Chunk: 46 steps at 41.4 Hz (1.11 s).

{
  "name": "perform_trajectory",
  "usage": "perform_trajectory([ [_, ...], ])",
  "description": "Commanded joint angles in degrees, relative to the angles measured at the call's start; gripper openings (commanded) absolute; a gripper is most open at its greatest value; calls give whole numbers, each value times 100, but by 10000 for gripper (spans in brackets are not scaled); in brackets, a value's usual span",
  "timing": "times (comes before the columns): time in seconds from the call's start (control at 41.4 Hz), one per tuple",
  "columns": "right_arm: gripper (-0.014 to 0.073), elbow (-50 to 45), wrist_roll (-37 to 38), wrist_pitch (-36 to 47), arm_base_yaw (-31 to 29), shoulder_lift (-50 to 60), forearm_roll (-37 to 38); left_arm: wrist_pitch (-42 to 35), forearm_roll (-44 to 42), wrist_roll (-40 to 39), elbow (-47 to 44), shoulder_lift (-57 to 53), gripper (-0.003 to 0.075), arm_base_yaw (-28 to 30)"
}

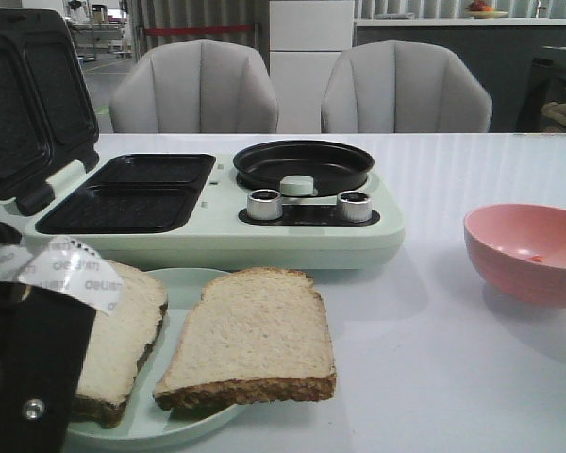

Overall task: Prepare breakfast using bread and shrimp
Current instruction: 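Grasp the bread slice nearest the press with the left gripper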

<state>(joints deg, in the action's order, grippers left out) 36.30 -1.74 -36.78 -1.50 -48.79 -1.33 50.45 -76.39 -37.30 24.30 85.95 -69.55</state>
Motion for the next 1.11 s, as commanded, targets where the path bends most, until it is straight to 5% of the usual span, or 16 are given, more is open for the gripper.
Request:
perform_trajectory([
  [0.0,496,164,-52,319,-7,19,35,488,-402,-378,107,127,554,31],
  [0.29,496,164,-52,319,-7,19,35,509,-814,-1010,107,468,523,288],
  [0.822,496,164,-52,319,-7,19,35,530,-885,-1021,107,530,203,288],
  [1.088,496,164,-52,319,-7,19,35,808,-885,-1021,127,484,106,209],
])
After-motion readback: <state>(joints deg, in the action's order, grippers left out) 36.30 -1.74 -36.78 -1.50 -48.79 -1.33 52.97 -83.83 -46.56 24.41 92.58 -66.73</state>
